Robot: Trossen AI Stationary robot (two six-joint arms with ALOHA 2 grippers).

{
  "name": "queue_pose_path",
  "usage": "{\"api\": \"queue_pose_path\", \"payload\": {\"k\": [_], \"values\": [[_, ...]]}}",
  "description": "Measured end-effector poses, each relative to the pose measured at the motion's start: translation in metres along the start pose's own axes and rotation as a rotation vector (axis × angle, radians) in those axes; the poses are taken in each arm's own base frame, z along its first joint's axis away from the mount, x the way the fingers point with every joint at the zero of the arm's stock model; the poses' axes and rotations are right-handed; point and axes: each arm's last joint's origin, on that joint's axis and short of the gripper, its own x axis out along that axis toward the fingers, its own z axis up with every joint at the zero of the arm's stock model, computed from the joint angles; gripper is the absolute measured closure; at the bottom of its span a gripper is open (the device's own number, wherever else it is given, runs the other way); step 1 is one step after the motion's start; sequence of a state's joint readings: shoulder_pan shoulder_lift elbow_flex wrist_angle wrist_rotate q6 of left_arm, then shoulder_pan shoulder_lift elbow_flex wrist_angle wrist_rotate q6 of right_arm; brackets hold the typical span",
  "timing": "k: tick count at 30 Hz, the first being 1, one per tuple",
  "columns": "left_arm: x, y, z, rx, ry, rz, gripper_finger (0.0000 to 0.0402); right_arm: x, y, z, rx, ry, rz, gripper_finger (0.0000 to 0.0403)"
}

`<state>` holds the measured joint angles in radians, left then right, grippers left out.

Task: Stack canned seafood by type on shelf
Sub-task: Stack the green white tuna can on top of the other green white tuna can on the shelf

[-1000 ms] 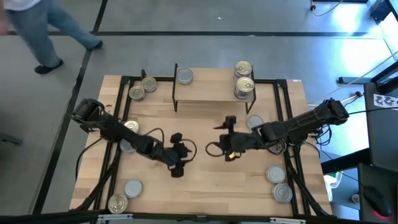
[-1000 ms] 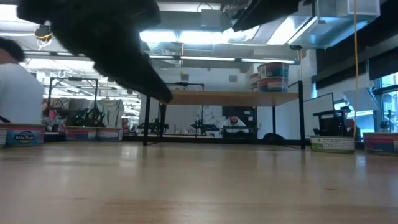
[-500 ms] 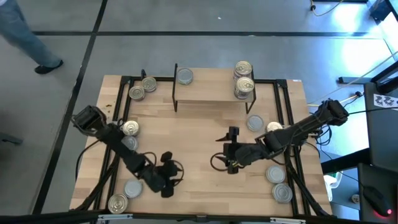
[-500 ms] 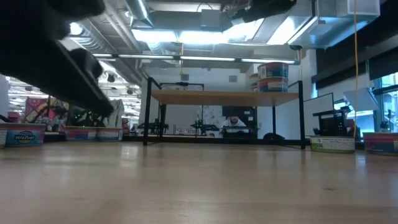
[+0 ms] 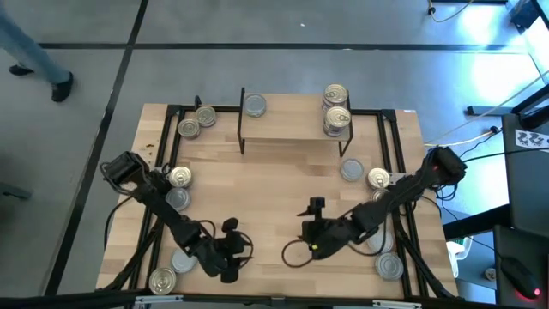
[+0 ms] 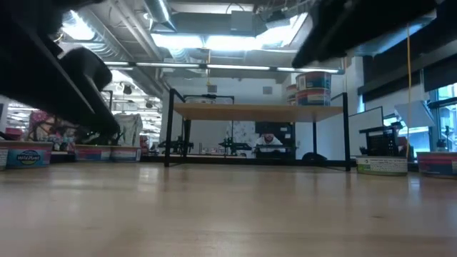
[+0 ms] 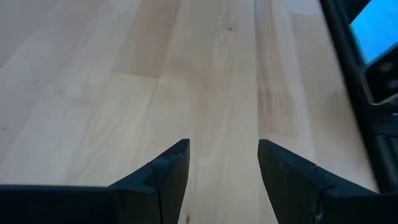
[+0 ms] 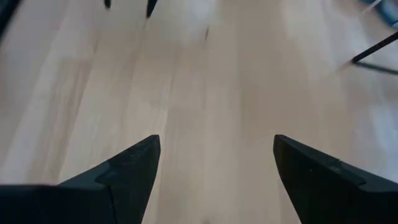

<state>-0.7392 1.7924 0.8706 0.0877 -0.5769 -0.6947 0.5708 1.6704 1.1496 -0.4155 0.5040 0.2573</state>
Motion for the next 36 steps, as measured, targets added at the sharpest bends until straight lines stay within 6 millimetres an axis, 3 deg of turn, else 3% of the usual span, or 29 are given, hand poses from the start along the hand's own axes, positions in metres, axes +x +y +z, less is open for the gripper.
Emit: {"api": "queue_pose_path", "payload": {"k": [5, 15, 21, 30, 36], "values": [[0.011, -0.006, -0.002, 0.003, 0.013, 0.011, 0.0214, 0.023, 0.008, -0.011, -0.037, 0.050, -0.066, 0.0093], [0.012, -0.008, -0.002, -0.011, 0.008, 0.004, 0.0214, 0.060, 0.023, -0.025, -0.060, 0.062, -0.146, 0.0093], [0.017, 0.000, 0.003, -0.022, 0.011, 0.025, 0.0208, 0.065, 0.025, -0.026, -0.080, 0.051, -0.160, 0.0093], [0.030, 0.019, 0.011, -0.053, 0.151, -0.036, 0.0146, 0.065, 0.025, -0.025, -0.081, 0.038, -0.182, 0.0093], [0.025, 0.028, 0.014, -0.039, 0.211, 0.024, 0.0142, 0.065, 0.025, -0.025, -0.078, 0.034, -0.182, 0.0093]]}}
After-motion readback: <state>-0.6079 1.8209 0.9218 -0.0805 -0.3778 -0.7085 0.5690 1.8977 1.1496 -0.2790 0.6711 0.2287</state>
